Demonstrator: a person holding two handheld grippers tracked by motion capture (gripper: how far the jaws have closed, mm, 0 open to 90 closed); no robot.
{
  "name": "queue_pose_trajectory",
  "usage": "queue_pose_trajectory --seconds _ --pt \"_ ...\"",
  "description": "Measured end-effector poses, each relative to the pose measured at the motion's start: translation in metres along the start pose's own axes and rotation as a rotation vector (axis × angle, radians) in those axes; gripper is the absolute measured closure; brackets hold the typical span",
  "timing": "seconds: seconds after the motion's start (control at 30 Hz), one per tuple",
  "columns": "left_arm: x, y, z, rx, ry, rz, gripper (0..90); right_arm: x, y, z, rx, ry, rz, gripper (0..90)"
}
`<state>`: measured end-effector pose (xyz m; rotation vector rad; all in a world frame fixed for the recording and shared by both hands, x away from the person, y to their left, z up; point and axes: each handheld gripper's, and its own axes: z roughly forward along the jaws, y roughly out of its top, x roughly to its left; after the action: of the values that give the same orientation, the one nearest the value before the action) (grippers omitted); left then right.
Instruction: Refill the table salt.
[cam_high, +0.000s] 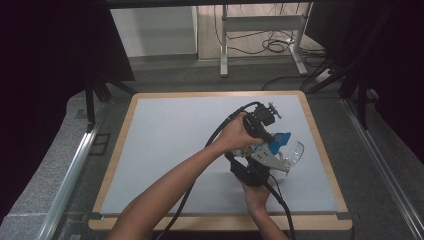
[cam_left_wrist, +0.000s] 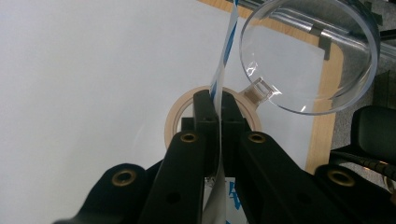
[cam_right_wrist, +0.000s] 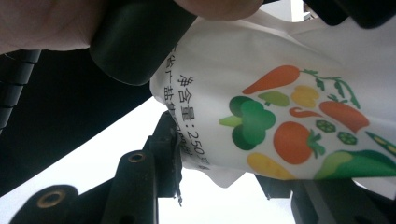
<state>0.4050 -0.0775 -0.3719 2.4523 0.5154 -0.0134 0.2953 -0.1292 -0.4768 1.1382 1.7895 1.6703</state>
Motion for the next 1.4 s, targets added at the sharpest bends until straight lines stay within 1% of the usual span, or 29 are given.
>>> queue_pose_trajectory --seconds 0.13,0.23,0.53,0.73,0.77,1.4 --pt "0.0001 0.0003 0.0001 0.001 -0.001 0.000 90.0 -0.0004 0.0004 0.0002 -0.001 -0.001 -0.001 57.7" --pt "-0.0004 0.0010 -0.0001 0.001 -0.002 0.002 90.0 -0.0003 0.0013 -0.0002 -0.001 0.000 0.010 57.7" --pt "-0.0005 0.0020 0.0008 0.001 0.002 0.001 90.0 -0.0012 0.0018 0.0001 -0.007 -0.003 0.019 57.7" --pt "-0.0016 0.0033 0.0000 0.004 -0.001 0.005 90.0 -0.0007 0.0022 -0.0005 -0.017 -0.008 0.023 57.7" --pt "-0.0014 0.0033 -0.0005 0.008 0.000 0.011 90.0 -0.0002 0.0022 -0.0008 -0.017 -0.010 0.022 57.8" --pt "-0.0027 0.0038 -0.0002 0.011 0.002 0.008 90.0 -0.0005 0.0025 -0.0022 -0.021 -0.010 0.017 57.9"
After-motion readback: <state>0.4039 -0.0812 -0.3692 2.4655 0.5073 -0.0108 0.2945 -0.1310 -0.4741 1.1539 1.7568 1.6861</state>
